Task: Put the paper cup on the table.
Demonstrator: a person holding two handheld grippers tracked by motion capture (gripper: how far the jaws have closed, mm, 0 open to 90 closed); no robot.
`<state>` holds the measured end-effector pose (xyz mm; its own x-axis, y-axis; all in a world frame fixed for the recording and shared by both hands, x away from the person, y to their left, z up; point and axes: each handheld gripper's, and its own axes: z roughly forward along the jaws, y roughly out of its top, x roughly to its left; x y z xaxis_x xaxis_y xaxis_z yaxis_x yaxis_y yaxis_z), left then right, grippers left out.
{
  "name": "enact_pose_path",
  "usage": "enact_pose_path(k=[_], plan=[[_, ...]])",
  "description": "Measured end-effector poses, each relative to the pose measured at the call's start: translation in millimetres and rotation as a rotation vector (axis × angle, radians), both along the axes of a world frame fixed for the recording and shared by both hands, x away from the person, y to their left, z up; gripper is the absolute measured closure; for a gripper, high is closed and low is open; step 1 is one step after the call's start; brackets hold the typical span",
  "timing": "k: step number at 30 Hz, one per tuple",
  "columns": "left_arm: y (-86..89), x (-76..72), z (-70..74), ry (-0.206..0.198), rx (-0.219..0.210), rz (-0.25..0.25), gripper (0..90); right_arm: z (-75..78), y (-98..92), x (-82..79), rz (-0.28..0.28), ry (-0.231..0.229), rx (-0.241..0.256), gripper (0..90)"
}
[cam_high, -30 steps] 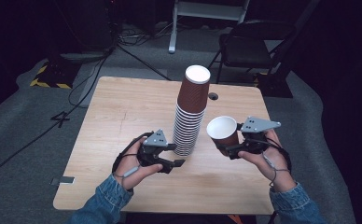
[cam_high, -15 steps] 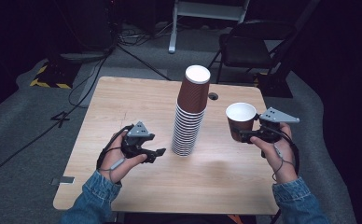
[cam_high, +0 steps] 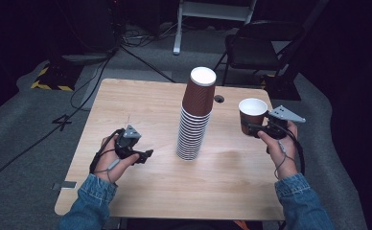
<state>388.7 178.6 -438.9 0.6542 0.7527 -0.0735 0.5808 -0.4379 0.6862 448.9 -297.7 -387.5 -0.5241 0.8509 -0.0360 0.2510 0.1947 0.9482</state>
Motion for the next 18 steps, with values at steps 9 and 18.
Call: enact_pose_path(k=[9,18], plan=[[20.2,9.2,-19.1,0.01,0.061,0.058,21.5,-18.5,4.3,14.8,-0.064,-0.001,-0.007,12.0],[33.1,16.0,-37.0,0.033,0.081,0.101,21.3,-44.6,8.9,17.1,-0.096,0.009,-0.011,12.1]])
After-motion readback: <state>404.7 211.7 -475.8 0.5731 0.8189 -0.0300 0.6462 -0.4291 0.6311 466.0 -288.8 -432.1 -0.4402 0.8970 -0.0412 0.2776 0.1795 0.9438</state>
